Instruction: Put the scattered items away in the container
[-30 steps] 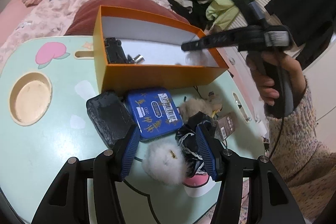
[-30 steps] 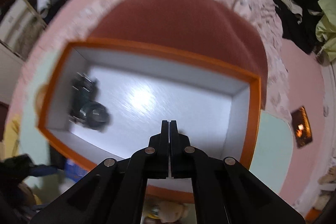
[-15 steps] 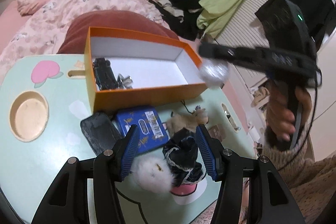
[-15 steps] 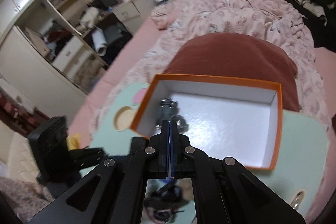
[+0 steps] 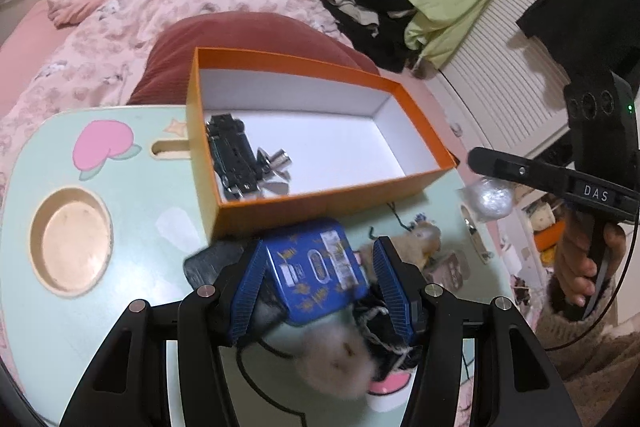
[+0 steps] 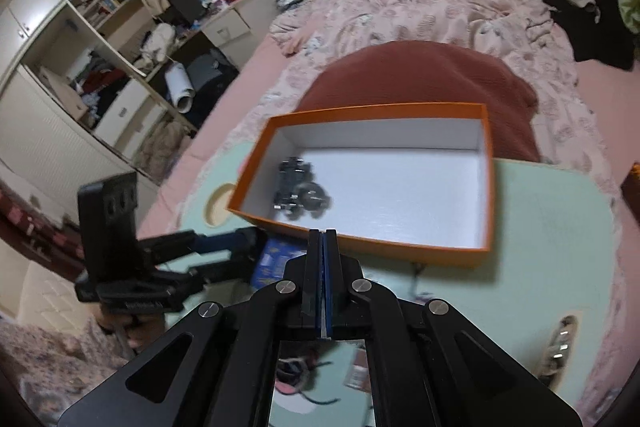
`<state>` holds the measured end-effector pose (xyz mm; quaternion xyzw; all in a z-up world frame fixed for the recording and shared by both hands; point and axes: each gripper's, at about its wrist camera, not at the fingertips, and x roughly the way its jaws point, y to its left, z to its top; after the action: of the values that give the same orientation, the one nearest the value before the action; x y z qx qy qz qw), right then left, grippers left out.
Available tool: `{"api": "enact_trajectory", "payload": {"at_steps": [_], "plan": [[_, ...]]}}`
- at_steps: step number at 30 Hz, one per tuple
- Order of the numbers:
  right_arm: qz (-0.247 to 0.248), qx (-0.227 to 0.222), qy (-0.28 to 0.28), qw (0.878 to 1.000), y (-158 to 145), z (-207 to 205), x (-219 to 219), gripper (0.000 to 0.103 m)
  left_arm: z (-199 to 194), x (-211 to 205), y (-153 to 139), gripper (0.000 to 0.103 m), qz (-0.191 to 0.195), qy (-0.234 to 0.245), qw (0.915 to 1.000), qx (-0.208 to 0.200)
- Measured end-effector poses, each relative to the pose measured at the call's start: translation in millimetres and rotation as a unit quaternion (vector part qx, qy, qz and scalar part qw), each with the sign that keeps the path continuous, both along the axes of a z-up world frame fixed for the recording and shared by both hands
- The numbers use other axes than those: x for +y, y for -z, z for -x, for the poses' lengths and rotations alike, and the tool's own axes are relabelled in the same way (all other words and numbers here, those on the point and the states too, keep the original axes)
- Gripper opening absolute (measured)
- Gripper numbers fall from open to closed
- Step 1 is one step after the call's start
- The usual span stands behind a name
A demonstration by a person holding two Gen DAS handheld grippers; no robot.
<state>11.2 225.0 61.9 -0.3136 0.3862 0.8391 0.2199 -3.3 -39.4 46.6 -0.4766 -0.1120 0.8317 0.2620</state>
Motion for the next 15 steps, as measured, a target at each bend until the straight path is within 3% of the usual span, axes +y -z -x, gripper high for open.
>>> {"api": "enact_trajectory", "payload": {"at_steps": [6,9,12,13,15], "plan": [[-0.042,-0.075,0.001,0.996,-15,-9,31,0.001,11,-5,1,0.055,0.004,-0.016,0.9998,0.011],[-0.053,-0.126,-0.027,0.990,-20,0,51,0.002,11,-9,-2,0.055,-0.015,-0.011,0.9998,0.011],[-0.015,-0.173,-0.086,0.981,-11,20,73,0.009,9,-12,-6,0.055,-0.028,-0.005,0.9995,0.016],[0.008,-0.197,-0.108,0.974,-3,30,81,0.016,9,-13,-7,0.055,-0.028,-0.004,0.9995,0.017],[0.041,-0.236,-0.142,0.960,11,44,90,0.017,8,-14,-8,0.055,-0.029,-0.003,0.9994,0.019]]}}
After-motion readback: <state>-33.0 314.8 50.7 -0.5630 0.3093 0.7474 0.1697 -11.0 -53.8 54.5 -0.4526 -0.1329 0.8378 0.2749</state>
